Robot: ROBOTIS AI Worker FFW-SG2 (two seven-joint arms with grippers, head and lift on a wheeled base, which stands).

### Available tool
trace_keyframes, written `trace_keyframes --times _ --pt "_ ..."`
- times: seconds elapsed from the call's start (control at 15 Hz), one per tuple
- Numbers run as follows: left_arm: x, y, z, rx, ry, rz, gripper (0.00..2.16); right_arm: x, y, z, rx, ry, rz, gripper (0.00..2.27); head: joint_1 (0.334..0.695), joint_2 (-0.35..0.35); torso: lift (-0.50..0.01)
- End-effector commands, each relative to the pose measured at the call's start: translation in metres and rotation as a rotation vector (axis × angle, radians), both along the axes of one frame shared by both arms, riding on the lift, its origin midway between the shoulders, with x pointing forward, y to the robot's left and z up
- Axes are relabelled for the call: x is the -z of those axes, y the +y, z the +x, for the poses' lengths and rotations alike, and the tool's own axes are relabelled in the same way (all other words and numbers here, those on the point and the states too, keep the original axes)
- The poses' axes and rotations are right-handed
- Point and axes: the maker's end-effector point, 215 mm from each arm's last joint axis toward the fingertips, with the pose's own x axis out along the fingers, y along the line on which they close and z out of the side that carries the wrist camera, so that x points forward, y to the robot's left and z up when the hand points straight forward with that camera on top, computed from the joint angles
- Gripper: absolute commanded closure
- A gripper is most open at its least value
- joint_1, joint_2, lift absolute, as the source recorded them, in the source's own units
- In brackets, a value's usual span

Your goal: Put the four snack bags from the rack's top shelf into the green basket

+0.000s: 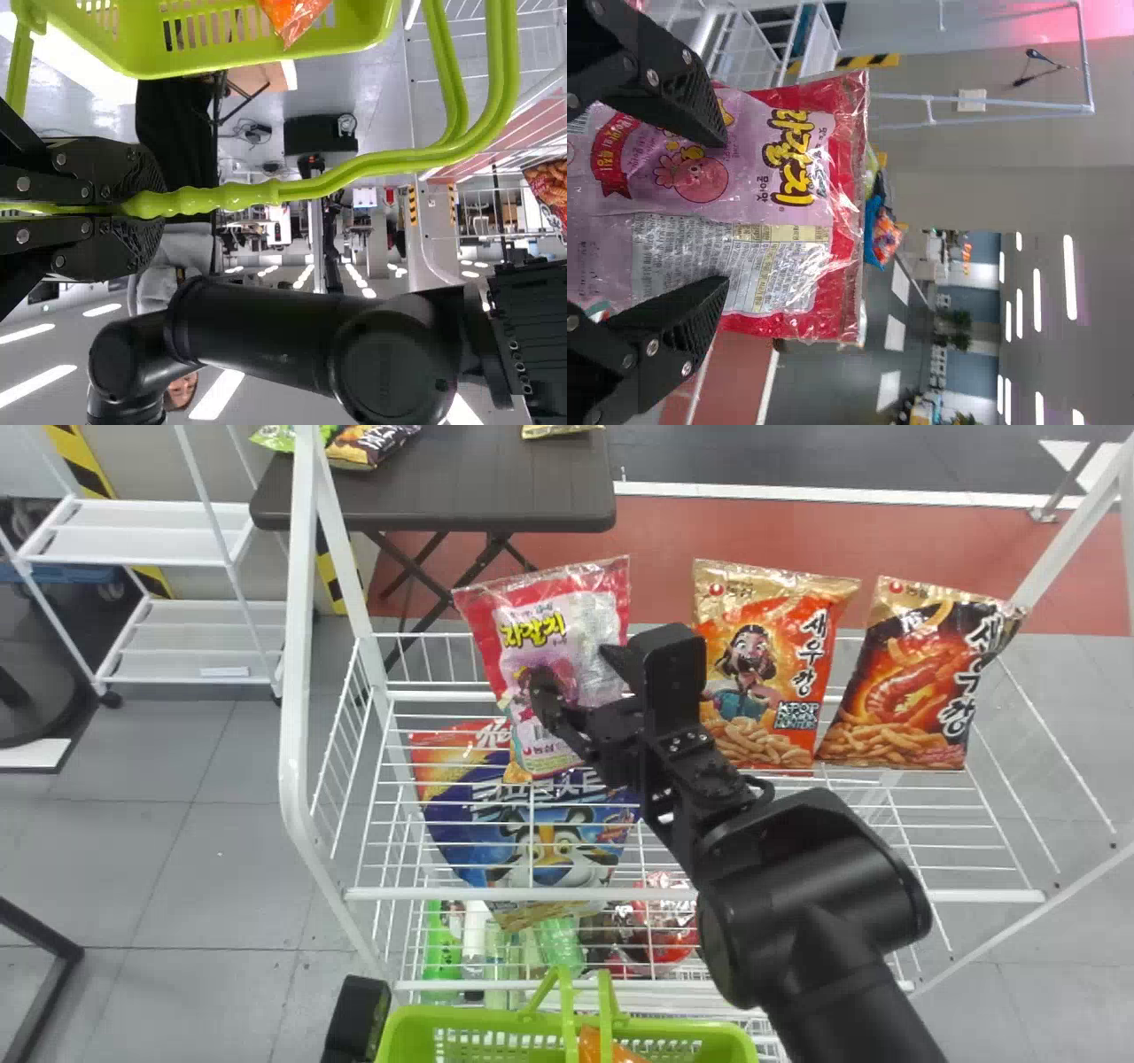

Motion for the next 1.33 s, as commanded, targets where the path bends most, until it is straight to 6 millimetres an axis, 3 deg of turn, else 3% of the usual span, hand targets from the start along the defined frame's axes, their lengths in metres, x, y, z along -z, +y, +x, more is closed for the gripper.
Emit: trace_keyframes --times 0.0,0.13,0.4,0.53,0.73,0.87,1.0,1.27 --pt "0.000 0.000 0.002 0.000 -0.001 0.000 2.15 0.015 -0.002 -0.002 -0.007 0.063 -0.011 1.93 0.695 -0.009 0.000" --pt "0.001 0.000 0.002 0.000 0.002 0.000 2.15 0.016 0.002 -0.012 -0.017 0.059 0.006 2.02 0.695 -0.008 0.000" --pt "0.001 0.001 0.005 -0.002 -0.004 0.003 2.15 -0.029 0.000 -0.037 -0.013 -0.025 0.055 2.02 0.695 -0.001 0.000" --pt "0.000 0.002 0.007 -0.004 -0.011 0.005 2.15 -0.046 -0.016 -0.058 -0.001 -0.041 0.042 2.02 0.695 -0.003 0.000" --pt "0.000 0.006 0.013 -0.018 -0.019 0.015 2.15 -0.055 -0.062 -0.100 0.044 0.003 0.006 2.02 0.695 -0.042 0.000" --pt "-0.001 0.007 0.017 -0.024 -0.026 0.015 2.15 -0.044 -0.101 -0.135 0.082 0.086 -0.050 2.02 0.695 -0.084 0.000" --pt "-0.001 0.007 0.021 -0.026 -0.035 0.021 2.15 -0.025 -0.133 -0.177 0.112 0.198 -0.073 2.02 0.695 -0.174 0.000" --pt "-0.001 0.004 0.021 -0.025 -0.040 0.028 2.15 0.031 -0.153 -0.268 0.068 0.520 -0.064 2.02 0.695 -0.300 0.000"
